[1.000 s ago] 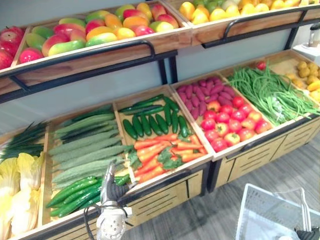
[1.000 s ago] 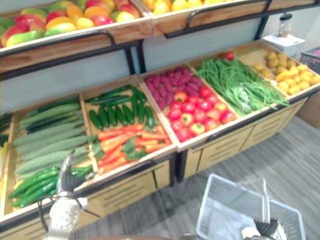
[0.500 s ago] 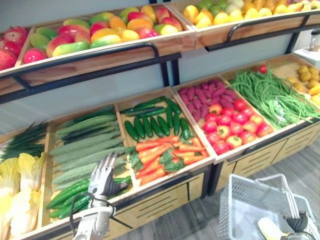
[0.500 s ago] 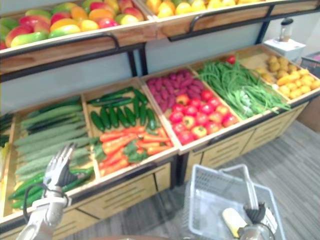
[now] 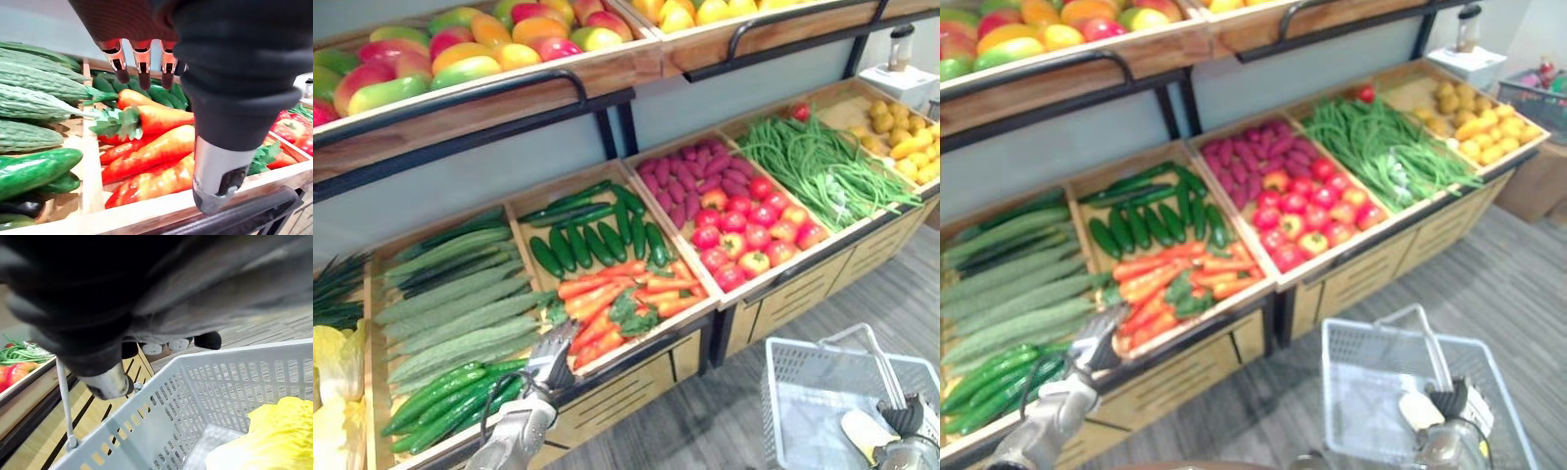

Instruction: Pick vegetable in the basket

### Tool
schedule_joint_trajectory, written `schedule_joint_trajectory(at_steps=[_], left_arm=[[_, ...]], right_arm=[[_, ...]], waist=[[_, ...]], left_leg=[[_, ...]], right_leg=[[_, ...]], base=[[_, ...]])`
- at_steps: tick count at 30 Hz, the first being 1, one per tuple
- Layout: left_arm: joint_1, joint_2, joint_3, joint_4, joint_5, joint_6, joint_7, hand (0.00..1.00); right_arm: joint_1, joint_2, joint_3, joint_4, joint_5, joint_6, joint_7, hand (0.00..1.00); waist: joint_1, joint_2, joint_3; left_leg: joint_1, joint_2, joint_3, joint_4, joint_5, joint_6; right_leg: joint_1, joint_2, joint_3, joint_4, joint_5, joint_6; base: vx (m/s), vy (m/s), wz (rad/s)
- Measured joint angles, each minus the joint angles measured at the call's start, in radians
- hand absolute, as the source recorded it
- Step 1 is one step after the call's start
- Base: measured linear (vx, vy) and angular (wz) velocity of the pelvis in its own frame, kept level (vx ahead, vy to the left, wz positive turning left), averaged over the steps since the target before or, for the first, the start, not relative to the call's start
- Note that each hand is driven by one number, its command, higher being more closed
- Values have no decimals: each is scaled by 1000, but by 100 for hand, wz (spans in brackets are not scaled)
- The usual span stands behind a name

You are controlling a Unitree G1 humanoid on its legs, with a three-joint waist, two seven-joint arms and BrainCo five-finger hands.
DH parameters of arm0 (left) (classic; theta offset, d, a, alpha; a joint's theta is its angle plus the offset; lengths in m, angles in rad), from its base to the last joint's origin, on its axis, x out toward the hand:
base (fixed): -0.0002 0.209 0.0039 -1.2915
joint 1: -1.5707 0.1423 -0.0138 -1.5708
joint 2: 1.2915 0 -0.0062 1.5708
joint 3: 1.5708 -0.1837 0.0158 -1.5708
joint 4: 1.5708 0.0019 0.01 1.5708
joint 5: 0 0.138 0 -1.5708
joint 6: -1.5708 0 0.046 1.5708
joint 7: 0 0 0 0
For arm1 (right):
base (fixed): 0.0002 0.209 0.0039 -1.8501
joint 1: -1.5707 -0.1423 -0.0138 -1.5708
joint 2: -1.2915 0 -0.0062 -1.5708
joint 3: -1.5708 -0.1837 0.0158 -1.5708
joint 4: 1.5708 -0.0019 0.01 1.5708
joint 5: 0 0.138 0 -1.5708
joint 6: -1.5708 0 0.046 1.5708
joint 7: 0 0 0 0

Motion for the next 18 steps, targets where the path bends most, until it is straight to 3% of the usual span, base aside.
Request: schedule_joint_trajectory(at_steps=[18], left_arm=[[-99, 19, 20, 47, 24, 74, 5, 0]], right_arm=[[-13, 0, 0, -1, -1, 5, -9, 100]], waist=[[-26, 7, 19]], left_leg=[[5, 2, 23, 0, -3, -4]], right_leg=[[-11, 5, 25, 0, 5, -1]], base=[[-3, -1, -4]])
